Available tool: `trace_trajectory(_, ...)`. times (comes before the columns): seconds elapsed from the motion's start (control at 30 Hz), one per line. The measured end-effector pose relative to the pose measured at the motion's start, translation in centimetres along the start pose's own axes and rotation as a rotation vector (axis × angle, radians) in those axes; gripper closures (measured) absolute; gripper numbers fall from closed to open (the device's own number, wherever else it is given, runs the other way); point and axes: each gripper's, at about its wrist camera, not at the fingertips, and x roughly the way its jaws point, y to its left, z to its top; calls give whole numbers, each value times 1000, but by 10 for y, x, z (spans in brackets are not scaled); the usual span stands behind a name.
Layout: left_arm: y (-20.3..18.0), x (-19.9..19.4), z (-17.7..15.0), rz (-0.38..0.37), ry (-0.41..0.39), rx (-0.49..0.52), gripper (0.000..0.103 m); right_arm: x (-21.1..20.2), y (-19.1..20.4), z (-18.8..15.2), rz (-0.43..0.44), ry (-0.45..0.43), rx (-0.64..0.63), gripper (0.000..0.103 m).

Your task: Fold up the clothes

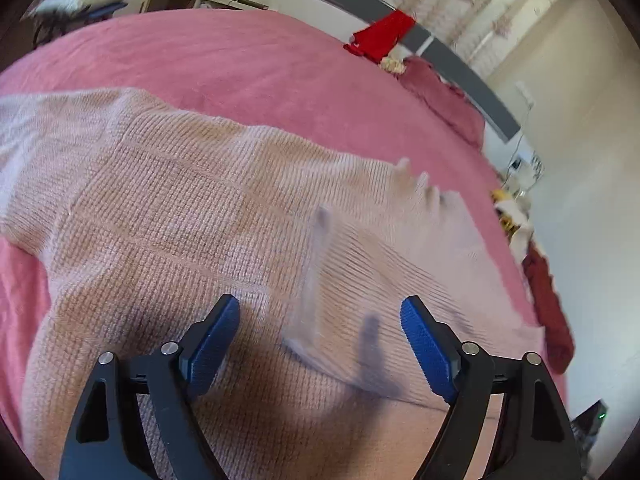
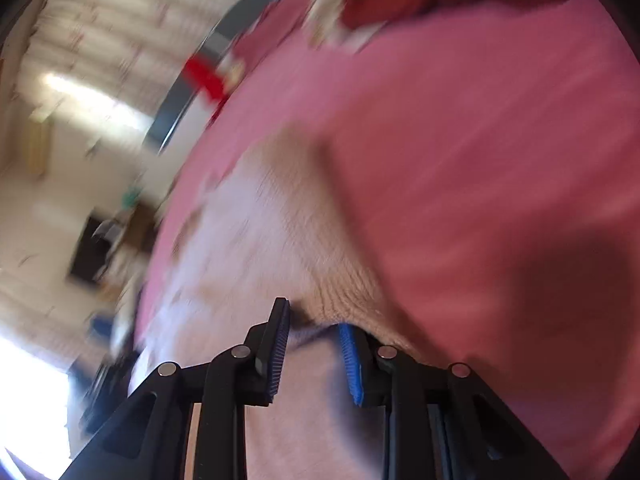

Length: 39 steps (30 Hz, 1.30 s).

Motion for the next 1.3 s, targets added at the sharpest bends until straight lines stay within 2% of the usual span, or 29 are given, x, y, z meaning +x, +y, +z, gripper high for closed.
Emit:
trace_trajectory(0.1,-6,3,-12,57,-4,93,23,1,-17,-4,33,30,64,79)
trace_trajectory(0.2,-7,-3,-18,44,-14,111,23,-9,-14,-3,67,63,36,76)
trace_trajectory(0.3,5,-16,-15,-12,-42,33,23,-25,-6,0,67,100,-5,73)
trace_trajectory(0.37,14,-23,-14,-47,-63,-39,23,-35,5,4,93,76,-46,73)
trace_trajectory(0.43,21,-27,-13,-99,-79,-108,23,-29,23,11,111,60,-106,73)
trace_trajectory(0.5,18,-22,-12,-142,-68,-134,23,-13,42,21,119,52,-175,73)
trace_trajectory(0.57,6,-15,-11,-125,-51,-72,23,18,50,30,71,62,-226,73)
trace_trajectory(0.6,-3,-9,-10,-89,-44,-8,22,31,51,34,46,67,-240,73)
trace_trajectory(0.67,-14,5,-12,22,-7,118,23,49,50,44,7,73,-240,79)
trace_trajectory(0.7,-19,10,-14,76,10,179,23,58,49,49,-13,76,-241,87)
trace_trajectory(0.77,-25,4,-16,75,11,226,23,71,50,57,-53,79,-241,87)
trace_trajectory(0.8,-24,-1,-17,56,11,225,23,66,57,56,-70,69,-248,78)
trace_trajectory(0.83,-18,-7,-16,20,9,196,23,62,69,50,-71,56,-275,73)
trace_trajectory(0.93,22,-40,-8,-72,-41,14,23,58,116,18,-36,53,-433,72)
trace_trajectory(1.0,60,-65,1,-99,-93,-122,23,78,155,-13,14,116,-558,72)
trace_trajectory(1.13,133,-103,18,-45,-188,-288,22,129,237,-79,103,275,-816,72)
trace_trajectory(1.17,152,-110,21,-17,-196,-320,22,144,256,-97,97,310,-894,72)
trace_trajectory(1.23,189,-124,27,37,-214,-385,22,175,290,-136,8,367,-1079,73)
trace_trajectory(1.3,223,-138,30,73,-238,-452,22,205,311,-166,-65,436,-1192,70)
